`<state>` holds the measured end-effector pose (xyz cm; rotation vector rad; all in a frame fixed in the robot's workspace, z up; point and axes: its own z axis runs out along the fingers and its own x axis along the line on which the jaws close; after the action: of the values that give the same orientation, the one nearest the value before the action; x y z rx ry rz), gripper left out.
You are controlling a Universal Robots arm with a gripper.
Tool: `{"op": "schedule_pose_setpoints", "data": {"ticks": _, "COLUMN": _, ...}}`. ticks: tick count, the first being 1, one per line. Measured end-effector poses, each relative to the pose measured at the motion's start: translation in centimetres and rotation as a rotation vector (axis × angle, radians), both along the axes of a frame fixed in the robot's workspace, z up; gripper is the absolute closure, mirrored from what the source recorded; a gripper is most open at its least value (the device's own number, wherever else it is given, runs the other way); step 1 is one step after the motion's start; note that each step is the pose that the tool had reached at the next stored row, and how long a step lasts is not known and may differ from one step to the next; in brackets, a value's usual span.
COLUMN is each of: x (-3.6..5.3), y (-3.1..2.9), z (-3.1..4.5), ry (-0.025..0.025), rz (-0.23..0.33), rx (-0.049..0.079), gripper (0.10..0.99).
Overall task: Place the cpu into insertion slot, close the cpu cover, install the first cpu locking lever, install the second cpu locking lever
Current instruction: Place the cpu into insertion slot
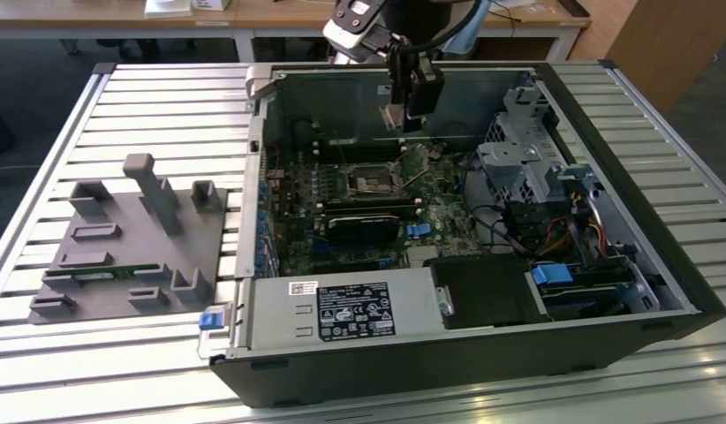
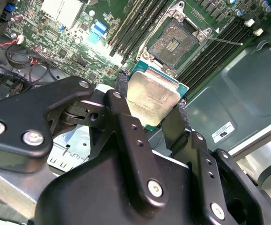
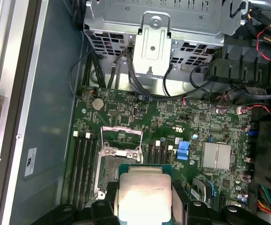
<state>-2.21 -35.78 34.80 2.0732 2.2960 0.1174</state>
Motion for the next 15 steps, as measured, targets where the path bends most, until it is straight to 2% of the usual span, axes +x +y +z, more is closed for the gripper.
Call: {"op": "schedule_pose_setpoints", "data": {"ticks": 15, "x": 0.0, "y": 0.0, "z": -0.46, "ry": 0.0, "rz": 0.0, "rx": 0.0, "gripper": 0.549}}
